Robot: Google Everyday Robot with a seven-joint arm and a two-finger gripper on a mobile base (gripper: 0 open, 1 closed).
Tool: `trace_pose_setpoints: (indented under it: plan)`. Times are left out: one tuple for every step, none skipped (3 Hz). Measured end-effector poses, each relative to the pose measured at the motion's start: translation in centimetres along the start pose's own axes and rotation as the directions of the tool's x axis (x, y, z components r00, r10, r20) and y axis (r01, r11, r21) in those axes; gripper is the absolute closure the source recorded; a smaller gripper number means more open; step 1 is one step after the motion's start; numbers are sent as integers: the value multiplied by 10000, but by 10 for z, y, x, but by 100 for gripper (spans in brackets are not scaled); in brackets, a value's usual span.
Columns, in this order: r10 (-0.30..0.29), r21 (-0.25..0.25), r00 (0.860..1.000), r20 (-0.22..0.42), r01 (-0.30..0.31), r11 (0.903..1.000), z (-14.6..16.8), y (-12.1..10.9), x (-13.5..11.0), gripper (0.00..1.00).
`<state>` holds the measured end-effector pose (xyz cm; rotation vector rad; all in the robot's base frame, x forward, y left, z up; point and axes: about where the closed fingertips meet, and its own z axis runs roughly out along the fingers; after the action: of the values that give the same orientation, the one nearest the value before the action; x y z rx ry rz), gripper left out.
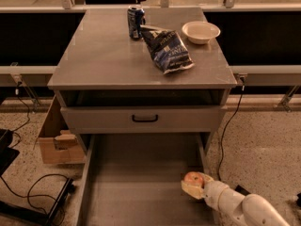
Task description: Place apple into middle drawer
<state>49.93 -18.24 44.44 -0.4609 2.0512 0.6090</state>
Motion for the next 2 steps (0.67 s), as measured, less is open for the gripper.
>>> trace_pose_setpoints:
  plan:
    - [740, 372, 9969, -265, -730, 9966, -9, -8, 31, 100]
    - [735, 372, 9969, -263, -725, 9967, -9, -8, 31, 100]
